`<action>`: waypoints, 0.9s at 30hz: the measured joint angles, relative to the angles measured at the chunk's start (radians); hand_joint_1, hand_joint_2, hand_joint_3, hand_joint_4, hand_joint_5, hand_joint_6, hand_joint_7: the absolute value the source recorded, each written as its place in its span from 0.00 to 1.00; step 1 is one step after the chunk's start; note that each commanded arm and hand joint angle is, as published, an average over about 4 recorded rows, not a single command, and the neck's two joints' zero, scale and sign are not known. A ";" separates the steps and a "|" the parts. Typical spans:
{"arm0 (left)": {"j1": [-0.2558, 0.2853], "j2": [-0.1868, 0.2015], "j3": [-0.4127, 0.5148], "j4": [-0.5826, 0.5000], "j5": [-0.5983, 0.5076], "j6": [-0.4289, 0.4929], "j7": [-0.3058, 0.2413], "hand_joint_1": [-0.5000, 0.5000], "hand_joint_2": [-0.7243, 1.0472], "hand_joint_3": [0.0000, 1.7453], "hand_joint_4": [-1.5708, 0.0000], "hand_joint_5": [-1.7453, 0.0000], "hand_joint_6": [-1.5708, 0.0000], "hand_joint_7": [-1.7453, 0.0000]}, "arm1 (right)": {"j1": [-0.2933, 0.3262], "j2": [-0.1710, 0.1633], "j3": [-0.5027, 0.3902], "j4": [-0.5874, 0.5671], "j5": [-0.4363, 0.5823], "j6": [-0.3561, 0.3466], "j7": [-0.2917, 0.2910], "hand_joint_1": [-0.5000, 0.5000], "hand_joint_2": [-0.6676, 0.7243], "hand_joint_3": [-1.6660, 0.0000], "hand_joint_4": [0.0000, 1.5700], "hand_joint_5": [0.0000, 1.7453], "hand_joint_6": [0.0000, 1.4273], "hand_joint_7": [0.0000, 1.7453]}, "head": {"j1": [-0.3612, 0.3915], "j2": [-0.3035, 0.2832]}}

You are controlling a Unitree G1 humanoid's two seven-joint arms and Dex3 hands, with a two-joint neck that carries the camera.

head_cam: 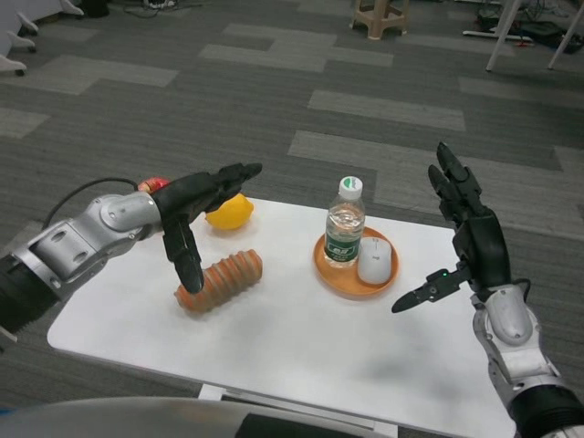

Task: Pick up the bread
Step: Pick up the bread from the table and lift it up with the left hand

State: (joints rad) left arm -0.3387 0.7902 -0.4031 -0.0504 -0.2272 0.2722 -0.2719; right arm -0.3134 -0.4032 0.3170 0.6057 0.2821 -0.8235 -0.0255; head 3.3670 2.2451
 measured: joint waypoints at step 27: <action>0.064 -0.304 -0.116 -0.187 0.798 0.533 -0.202 1.00 0.10 0.05 1.00 1.00 1.00 1.00 | -0.006 -0.012 -0.009 0.068 0.000 0.000 0.000 0.41 0.59 1.00 0.00 0.00 0.00 0.00 | 0.014 -0.010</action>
State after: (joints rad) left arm -0.2747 0.4857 -0.5195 -0.2371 0.5709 0.8054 -0.4734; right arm -0.3193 -0.4154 0.3084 0.6732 0.2822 -0.8235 -0.0255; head 3.3813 2.2354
